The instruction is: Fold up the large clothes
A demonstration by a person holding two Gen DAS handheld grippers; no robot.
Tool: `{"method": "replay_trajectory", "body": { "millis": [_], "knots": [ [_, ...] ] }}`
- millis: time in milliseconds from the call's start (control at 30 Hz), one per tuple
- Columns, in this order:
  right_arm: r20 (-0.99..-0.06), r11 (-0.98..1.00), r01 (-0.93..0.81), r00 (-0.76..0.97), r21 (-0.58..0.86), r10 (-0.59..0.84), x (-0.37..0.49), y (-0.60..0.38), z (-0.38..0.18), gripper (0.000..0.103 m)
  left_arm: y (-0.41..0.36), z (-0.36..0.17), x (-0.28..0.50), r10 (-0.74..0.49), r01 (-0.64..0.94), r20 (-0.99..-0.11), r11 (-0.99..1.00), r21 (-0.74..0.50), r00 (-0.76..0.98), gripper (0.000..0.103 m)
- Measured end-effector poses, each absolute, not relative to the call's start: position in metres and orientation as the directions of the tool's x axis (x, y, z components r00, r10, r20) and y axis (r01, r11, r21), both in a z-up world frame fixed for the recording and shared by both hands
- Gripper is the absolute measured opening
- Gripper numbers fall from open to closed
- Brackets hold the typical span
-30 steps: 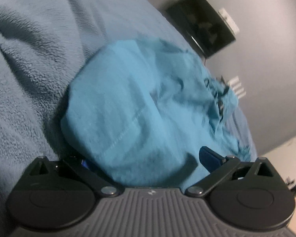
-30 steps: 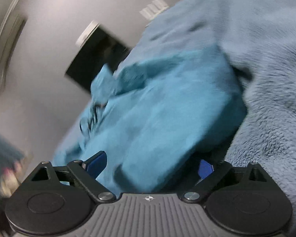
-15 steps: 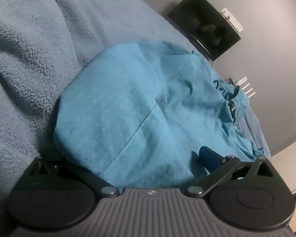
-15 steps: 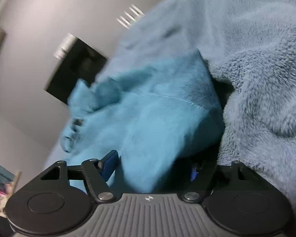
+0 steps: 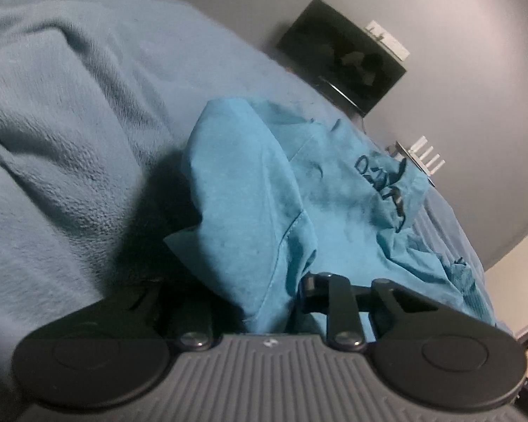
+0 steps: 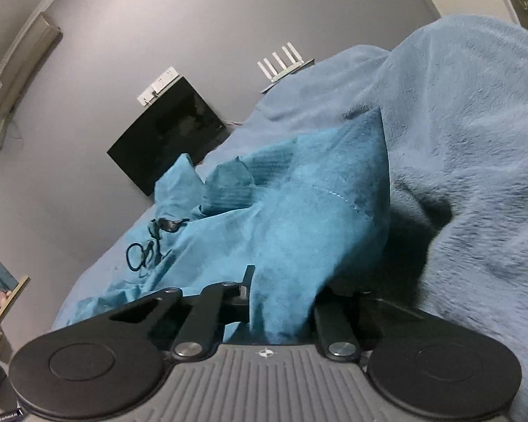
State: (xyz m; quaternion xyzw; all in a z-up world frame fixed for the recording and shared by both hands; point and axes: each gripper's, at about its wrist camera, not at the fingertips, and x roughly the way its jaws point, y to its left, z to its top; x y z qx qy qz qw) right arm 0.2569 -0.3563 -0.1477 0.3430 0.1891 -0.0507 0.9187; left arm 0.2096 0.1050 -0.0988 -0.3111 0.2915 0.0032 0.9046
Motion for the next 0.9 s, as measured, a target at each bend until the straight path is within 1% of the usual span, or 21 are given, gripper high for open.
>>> {"method": "replay_trajectory", "body": {
  "millis": [200, 467, 700, 867, 900],
  "knots": [
    [-0.386, 0.744, 0.224, 0.921, 0.630, 0.050, 0.218, -0.363, -0.132, 0.011, 0.106, -0.083, 0.166, -0.192, -0.168, -0.528, 0.813, -0.558, 0.827, 0.021],
    [-0.404, 0.742, 0.215, 0.911, 0.635, 0.082, 0.161, -0.363, -0.116, 0.011, 0.105, -0.064, 0.106, -0.186, -0.146, -0.547, 0.849, -0.507, 0.816, 0.021],
    [-0.401, 0.781, 0.179, 0.911, 0.599, 0.099, 0.120, -0.358, -0.100, 0.011, 0.106, -0.046, 0.065, -0.194, -0.115, -0.565, 0.878, -0.464, 0.802, 0.021],
    [-0.422, 0.793, 0.172, 0.899, 0.585, 0.117, 0.104, -0.361, -0.091, 0.011, 0.103, -0.044, 0.045, -0.194, -0.113, -0.606, 0.896, -0.430, 0.772, 0.022],
    [-0.438, 0.797, 0.180, 0.892, 0.577, 0.116, 0.104, -0.361, -0.091, 0.013, 0.103, -0.045, 0.047, -0.189, -0.126, -0.627, 0.897, -0.423, 0.756, 0.025]
  ]
}}
